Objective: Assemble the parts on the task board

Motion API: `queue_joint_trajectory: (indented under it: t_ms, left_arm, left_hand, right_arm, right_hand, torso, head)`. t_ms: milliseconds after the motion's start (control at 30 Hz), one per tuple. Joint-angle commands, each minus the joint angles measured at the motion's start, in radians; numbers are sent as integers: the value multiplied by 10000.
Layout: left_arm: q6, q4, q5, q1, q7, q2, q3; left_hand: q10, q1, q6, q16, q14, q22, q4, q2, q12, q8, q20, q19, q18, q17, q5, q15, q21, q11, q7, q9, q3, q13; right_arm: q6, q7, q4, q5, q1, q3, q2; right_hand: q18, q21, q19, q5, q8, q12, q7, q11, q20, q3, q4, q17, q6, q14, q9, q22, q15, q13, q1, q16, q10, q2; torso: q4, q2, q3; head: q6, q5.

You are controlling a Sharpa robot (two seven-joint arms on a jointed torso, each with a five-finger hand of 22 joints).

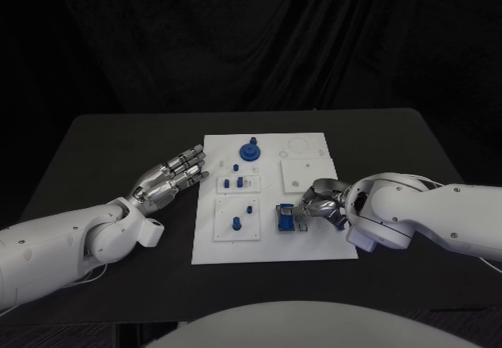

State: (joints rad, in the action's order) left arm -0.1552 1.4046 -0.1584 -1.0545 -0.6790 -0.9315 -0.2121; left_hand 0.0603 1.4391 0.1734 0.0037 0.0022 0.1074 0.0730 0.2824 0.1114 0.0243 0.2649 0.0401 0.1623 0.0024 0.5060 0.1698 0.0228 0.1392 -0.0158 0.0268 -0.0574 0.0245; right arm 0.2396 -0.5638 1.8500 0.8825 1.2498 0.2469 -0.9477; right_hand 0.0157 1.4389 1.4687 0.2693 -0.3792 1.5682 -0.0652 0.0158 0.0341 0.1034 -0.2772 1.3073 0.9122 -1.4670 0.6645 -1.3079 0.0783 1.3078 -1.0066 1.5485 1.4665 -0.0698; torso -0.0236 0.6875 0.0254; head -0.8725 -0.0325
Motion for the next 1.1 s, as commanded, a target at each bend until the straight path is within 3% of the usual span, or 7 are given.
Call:
queue_joint_trajectory:
  t_ms: [33, 367, 767, 900, 933, 1033, 1100]
  left_arm:
    - [-165, 0, 56, 14, -923, 39, 9]
    - [-183, -26, 57, 19, -919, 39, 9]
    - [-134, -4, 57, 28, -979, -54, 9]
    - [-114, -6, 57, 29, -985, -60, 9]
    - [-113, -8, 57, 29, -987, -59, 9]
    - [-117, -19, 57, 31, -986, -54, 9]
    - [-117, -27, 57, 33, -980, -42, 8]
  left_hand:
    - [-15, -110, 5, -8, 35, 10, -40, -35, 61, 48, 79, 31, 44, 0, 30, 92, 45, 71, 67, 5, 61, 5]
    - [-19, -119, 11, -6, 39, 18, -51, -34, 61, 49, 93, 37, 43, 1, 28, 109, 48, 65, 80, 6, 75, 5]
    - [-18, -133, 28, 2, 55, 48, -68, -35, 73, 52, 115, 56, 44, 8, 30, 133, 60, 56, 96, 8, 97, 6]
    - [-16, -146, 35, 9, 68, 65, -82, -44, 83, 54, 131, 69, 46, 12, 30, 149, 68, 48, 112, 9, 109, 8]
    - [-16, -146, 35, 9, 68, 65, -82, -44, 83, 54, 131, 69, 46, 12, 30, 149, 68, 48, 112, 9, 109, 8]
    - [-16, -152, 27, 11, 73, 69, -87, -46, 84, 52, 136, 73, 47, 14, 30, 153, 70, 46, 118, 7, 114, 8]
    - [-16, -152, 27, 11, 73, 69, -87, -46, 84, 52, 136, 73, 47, 14, 30, 153, 70, 46, 118, 7, 114, 8]
  right_arm:
    - [-262, -151, -8, -13, -29, -2, 3]
    - [106, 208, 31, 284, -35, -2, -34]
    - [3515, 2413, 782, 4476, -32, -2, -849]
    - [3898, 2568, 932, 5644, -32, -2, -1063]
    - [3867, 2517, 963, 6012, -36, -1, -1118]
    - [3589, 2273, 1008, 6707, -141, 1, -1220]
    - [3396, 2117, 1010, 7132, -256, 2, -1259]
  right_hand:
    - [208, -40, 344, -61, 54, 26, -16, -97, 69, -86, 1, 2067, -80, -921, -16, -2142, -89, 2630, -110, -37, 1043, 32]
    - [217, -81, 329, -483, 35, 26, -21, -104, 77, -358, -40, 2050, -85, -918, -44, -2130, -94, 2630, -176, -44, 1043, 82]
    - [141, 208, 482, -397, -251, 26, 65, -24, 36, -773, 93, 2243, 113, -960, 34, -2237, -38, 2630, -931, 50, 1043, -144]
    - [126, 261, 505, -283, -904, 26, 145, 59, -34, -1065, 19, 2245, 36, -958, 507, -2256, 33, 2630, -1764, 53, 1043, -349]
    - [129, 241, 495, -331, -1205, 26, 142, 14, -31, -1170, -89, 2236, -286, -956, 790, -2250, 36, 2630, -2013, 49, 1043, -372]
    - [153, 133, 439, -637, -1644, 26, -15, 7, 1, -1382, -138, 2242, -1456, -954, 1300, -2213, -7, 2630, -2263, 50, 1043, -488]
    - [201, -62, 343, -874, -2440, 26, -89, -18, -1, -1507, -120, 2162, -2868, -935, 1949, -2151, -38, 2630, -2426, 12, 1043, -572]
  torso:
    - [0, 1, -4]
    - [-3, 1, -10]
    - [-6, 2, -6]
    - [-2, 3, -13]
    - [3, -1, -16]
    - [9, -2, -13]
    - [0, -4, -7]
  head:
    - [-1, 66]
    - [-1, 92]
    - [-1, 192]
    - [-1, 193]
    - [-1, 190]
    - [-1, 196]
    - [-1, 192]
